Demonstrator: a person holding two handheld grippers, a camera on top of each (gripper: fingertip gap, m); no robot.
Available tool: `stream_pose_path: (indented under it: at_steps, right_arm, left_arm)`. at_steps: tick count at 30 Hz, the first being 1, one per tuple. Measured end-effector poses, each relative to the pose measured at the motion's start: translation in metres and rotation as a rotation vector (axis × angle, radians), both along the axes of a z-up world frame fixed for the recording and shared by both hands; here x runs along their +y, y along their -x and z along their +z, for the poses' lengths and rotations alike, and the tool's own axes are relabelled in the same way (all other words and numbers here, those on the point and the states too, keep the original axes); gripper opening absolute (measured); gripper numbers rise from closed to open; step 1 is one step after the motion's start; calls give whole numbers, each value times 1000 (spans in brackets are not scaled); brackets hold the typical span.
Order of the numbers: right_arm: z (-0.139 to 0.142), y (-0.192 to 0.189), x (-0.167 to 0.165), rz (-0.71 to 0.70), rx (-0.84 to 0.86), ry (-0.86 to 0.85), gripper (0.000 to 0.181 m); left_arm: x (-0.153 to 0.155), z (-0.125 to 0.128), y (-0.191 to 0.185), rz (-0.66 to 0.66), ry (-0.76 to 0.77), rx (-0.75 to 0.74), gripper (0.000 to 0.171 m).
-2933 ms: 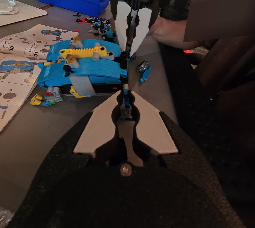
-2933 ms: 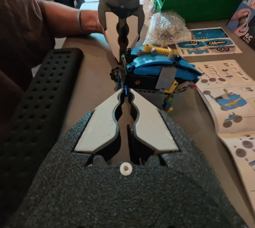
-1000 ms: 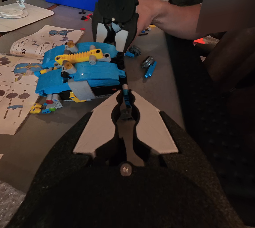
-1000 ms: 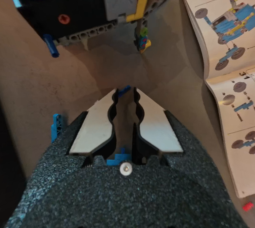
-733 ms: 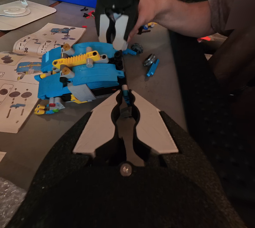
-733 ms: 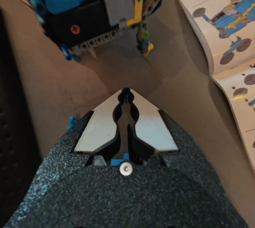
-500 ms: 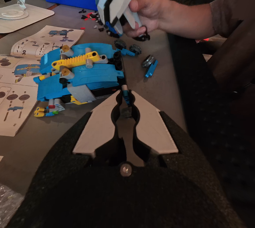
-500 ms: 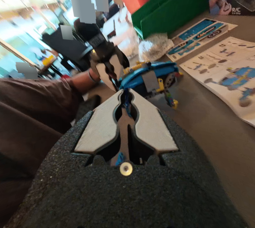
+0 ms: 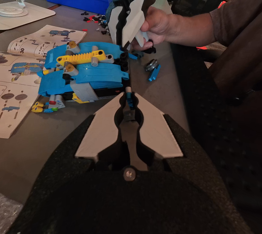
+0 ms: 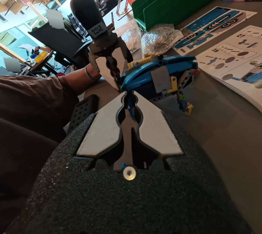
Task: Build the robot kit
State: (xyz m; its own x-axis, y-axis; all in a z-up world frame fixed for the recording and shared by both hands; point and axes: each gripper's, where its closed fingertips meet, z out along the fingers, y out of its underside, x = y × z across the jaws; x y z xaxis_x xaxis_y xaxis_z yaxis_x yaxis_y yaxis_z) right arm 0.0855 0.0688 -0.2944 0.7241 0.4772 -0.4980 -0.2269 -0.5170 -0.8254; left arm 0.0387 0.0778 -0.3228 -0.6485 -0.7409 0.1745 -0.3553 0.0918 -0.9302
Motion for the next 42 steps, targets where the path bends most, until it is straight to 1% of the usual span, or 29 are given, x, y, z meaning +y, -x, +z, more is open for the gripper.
stream_pose_path:
  at_steps: [5, 9, 11, 15, 16, 17, 19, 20, 22, 25, 30, 33, 36, 42]
  right_arm:
    - [2, -8, -9, 3, 21, 3, 3]
    - [-11, -9, -15, 21, -39, 38, 3]
    - [-10, -9, -16, 27, -28, 45, 3]
    - [-3, -20, -17, 8, -58, 14, 3]
    - [-8, -26, -18, 1, -112, 40, 3]
    - [-20, -34, -22, 8, -221, 83, 3]
    - [-53, -55, -32, 41, -520, 169, 4]
    - [-63, -61, -36, 55, -593, 192, 4]
    - [-71, -61, -43, 93, -590, 224, 4]
    - [-78, -71, -48, 102, -633, 242, 4]
    - [-84, -80, -57, 135, -615, 251, 5]
    - [-83, -81, -62, 164, -592, 231, 5]
    - [-84, -82, -65, 185, -623, 224, 5]
    - [-85, -87, -68, 183, -653, 238, 5]
  left_arm:
    - [0, 0, 0, 2, 0, 0, 7]
    - [2, 0, 0, 3, 1, 2, 7]
    - [2, 0, 0, 4, 1, 1, 7]
    - [2, -1, 1, 3, -5, 2, 7]
    - [2, -1, 1, 2, -7, 3, 7]
    - [2, -1, 1, 1, -11, 3, 7]
    - [3, -1, 1, 1, -21, 1, 7]
    - [3, -1, 1, 2, -26, 0, 7]
    - [2, -1, 1, 4, -29, -3, 7]
    - [2, -1, 1, 5, -22, -2, 7]
    - [2, -1, 1, 4, -22, -2, 7]
    - [2, -1, 1, 3, -23, -2, 7]
    - [1, -1, 1, 2, -25, -3, 7]
    - [1, -1, 2, 0, -27, -3, 8]
